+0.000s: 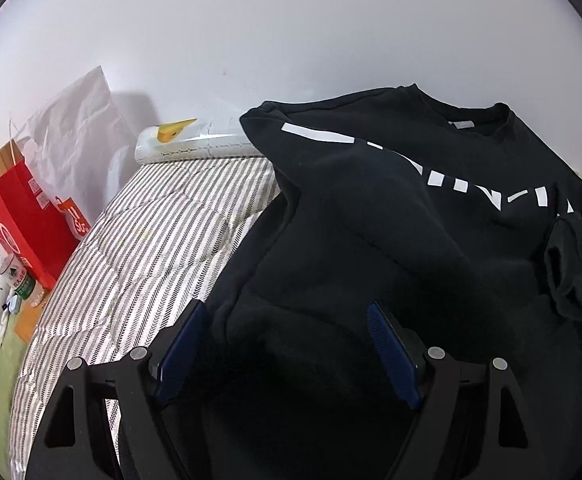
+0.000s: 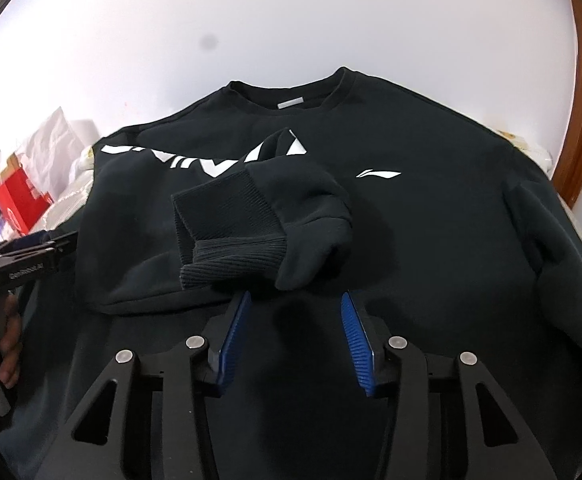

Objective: Fold small clothes
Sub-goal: 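Close the right tool on the ribbed cuff of the folded sleeve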

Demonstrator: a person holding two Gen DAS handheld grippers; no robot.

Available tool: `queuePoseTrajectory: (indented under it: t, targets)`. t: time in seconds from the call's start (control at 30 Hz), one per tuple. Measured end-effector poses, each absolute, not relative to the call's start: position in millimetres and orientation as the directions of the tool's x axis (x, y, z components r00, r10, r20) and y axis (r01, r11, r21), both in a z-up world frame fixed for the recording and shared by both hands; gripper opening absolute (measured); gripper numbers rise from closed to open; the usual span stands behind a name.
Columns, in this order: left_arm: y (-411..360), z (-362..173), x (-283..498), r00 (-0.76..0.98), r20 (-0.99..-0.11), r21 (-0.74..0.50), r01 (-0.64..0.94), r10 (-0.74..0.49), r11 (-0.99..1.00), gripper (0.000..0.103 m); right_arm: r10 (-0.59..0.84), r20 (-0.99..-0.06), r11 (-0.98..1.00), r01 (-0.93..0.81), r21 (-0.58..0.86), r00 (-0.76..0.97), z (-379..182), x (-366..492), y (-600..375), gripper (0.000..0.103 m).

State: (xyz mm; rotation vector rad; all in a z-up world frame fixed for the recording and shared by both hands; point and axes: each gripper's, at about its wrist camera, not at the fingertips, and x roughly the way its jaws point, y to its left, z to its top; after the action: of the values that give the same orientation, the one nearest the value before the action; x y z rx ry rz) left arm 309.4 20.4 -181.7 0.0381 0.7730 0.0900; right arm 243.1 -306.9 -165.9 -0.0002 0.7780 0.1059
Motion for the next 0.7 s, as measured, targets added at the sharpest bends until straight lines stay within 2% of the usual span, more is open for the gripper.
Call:
queuePoseTrajectory:
  t: [0.23, 0.4, 0.53, 0.63, 0.7]
  targets:
    - [22, -184, 311, 0.700, -0.708, 0.069, -0.066, 0.096, 0.995, 0.080, 0.046, -0.698, 0.999, -0.050, 0.016, 0.714, -165, 243, -309, 0.043]
    - [22, -183, 310, 0.702, -0.704, 0.073, -0.073, 0.103, 0.995, 0.080, 0.078, -0.685, 0.996, -0.083, 0.026, 0.724, -163, 240, -307, 0.043]
    - [26, -181, 309, 0.710, -0.698, 0.056, -0.076, 0.094, 0.996, 0.080, 0.115, -0.634, 0.991, -0.134, 0.018, 0.765, -150, 228, -300, 0.043]
    - [29, -180, 310, 0.713, -0.696, 0.039, -0.081, 0.085, 0.996, 0.080, 0.151, -0.609, 0.983, -0.183, 0.010, 0.779, -138, 223, -288, 0.045]
    - [32, -179, 309, 0.718, -0.692, 0.021, -0.086, 0.076, 0.996, 0.080, 0.169, -0.597, 0.977, -0.213, -0.004, 0.784, -132, 225, -275, 0.053]
